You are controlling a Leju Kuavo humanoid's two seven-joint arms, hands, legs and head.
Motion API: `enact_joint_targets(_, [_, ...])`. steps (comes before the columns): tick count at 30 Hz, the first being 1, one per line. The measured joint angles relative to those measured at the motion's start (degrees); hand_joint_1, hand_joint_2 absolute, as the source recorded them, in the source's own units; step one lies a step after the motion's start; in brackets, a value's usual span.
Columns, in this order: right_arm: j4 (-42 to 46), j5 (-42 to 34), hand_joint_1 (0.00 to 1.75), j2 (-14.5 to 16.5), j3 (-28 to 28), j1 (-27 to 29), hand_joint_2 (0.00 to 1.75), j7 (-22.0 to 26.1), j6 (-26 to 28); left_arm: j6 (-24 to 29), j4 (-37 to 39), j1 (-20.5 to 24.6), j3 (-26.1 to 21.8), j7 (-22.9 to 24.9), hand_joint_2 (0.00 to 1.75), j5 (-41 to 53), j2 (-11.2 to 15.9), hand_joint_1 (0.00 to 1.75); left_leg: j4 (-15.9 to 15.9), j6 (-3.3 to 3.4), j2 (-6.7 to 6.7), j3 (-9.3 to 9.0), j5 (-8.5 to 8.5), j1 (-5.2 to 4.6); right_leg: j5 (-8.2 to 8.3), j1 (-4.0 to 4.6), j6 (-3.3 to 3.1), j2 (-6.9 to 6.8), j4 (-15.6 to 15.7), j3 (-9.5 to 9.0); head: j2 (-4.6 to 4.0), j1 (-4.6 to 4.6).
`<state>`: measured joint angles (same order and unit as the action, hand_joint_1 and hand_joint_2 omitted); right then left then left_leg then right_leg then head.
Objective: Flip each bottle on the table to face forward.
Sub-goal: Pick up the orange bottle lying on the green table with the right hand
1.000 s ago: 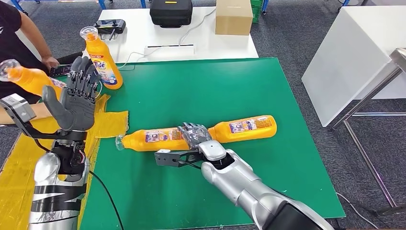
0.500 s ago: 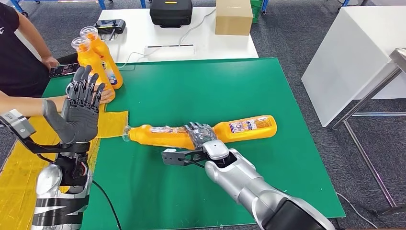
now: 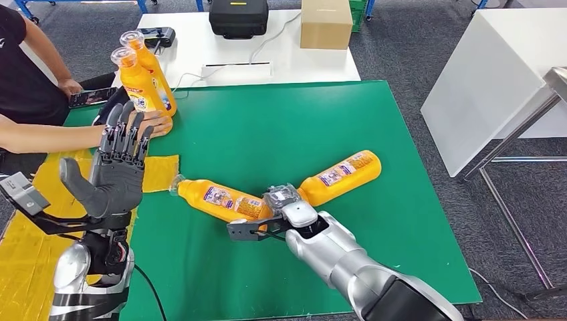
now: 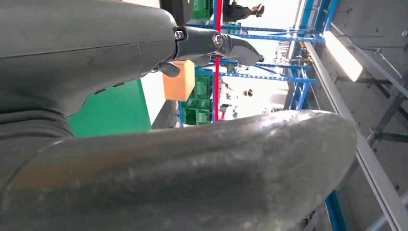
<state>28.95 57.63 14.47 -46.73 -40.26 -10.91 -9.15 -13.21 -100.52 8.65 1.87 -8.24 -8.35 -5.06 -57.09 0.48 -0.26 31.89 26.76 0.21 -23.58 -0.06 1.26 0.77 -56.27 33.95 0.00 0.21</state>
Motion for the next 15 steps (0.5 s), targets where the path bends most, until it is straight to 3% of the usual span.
enact_joint_targets(4, [-0.3, 0.1, 0.04, 0.2, 0.0, 0.0, 1.75, 0.0, 0.2, 0.0, -0.2, -0.4, 0.0, -0.1, 0.00, 0.0, 0.0, 0.00, 0.0, 0.00, 0.00, -0.04, 0.00, 0.00, 0.00, 0.00, 0.00, 0.00, 0.0, -0.03, 0.00, 0.01])
enact_joint_targets(5, [-0.3, 0.1, 0.00, 0.3, 0.0, 0.0, 1.75, -0.2, 0.3, 0.0, -0.3, -0.4, 0.0, -0.1, 0.00, 0.0, -0.1, 0.00, 0.0, 0.00, 0.00, -0.04, 0.00, 0.00, 0.00, 0.00, 0.00, 0.00, 0.0, -0.03, 0.00, 0.01])
enact_joint_targets(9, [-0.4, 0.5, 0.00, 0.3, 0.0, 0.0, 0.00, -1.2, 1.4, -0.3, -0.3, -0.4, 0.1, -0.2, 0.00, 0.0, -0.3, 0.00, 0.0, 0.00, 0.01, -0.04, 0.00, 0.00, 0.00, 0.00, 0.00, 0.00, 0.0, -0.03, 0.00, 0.00])
enact_joint_targets(15, [-0.4, 3.1, 0.00, 0.0, 0.0, -0.1, 0.00, -2.5, 2.6, -0.8, -0.3, -0.4, 0.0, -0.4, 0.00, 0.0, -0.6, 0.00, 0.0, 0.00, 0.00, -0.04, 0.00, 0.00, 0.00, 0.00, 0.00, 0.00, 0.0, -0.04, 0.00, 0.00])
